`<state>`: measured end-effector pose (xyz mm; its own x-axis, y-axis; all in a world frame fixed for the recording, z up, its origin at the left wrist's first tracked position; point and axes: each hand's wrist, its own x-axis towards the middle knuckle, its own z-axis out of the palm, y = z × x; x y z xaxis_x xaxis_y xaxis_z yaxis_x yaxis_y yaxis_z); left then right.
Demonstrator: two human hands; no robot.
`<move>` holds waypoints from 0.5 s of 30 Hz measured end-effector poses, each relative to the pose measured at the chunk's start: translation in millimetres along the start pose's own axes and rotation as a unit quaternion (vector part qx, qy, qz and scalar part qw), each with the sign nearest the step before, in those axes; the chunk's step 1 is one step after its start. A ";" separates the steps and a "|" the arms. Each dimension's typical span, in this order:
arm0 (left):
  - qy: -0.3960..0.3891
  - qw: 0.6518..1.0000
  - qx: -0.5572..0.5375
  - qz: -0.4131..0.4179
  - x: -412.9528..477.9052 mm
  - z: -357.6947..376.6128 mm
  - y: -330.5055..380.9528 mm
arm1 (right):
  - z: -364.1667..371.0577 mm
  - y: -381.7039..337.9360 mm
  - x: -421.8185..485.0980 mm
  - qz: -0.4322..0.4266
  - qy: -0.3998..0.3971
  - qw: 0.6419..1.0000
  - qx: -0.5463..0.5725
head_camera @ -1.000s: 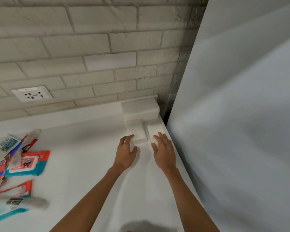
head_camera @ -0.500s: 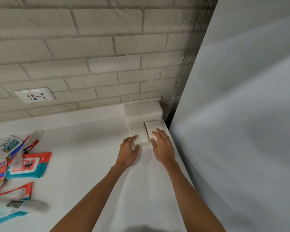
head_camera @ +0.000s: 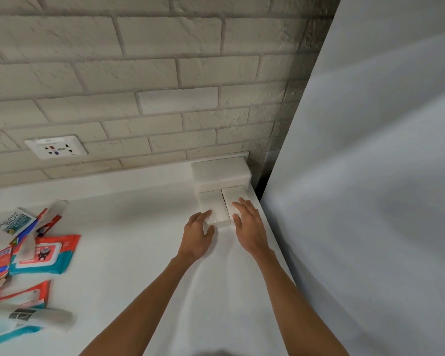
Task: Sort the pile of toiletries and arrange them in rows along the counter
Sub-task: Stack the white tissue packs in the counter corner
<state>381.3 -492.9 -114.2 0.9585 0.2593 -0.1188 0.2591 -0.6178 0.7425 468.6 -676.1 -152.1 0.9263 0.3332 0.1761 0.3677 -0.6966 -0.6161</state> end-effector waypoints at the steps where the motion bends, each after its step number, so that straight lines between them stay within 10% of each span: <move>1: -0.001 1.000 0.001 0.000 -0.2 -0.5 -0.7 | -0.3 0.4 -1.2 0.004 0.005 1.000 0.009; 15: -0.034 0.997 0.063 0.005 -6.4 -6.2 4.1 | -0.5 -6.3 -5.7 0.074 -0.014 0.997 -0.033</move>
<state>375.5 -492.5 -106.3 0.9656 0.2049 -0.1601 0.2593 -0.7099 0.6549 461.1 -673.9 -148.9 0.9683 0.2411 0.0658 0.2336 -0.7797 -0.5809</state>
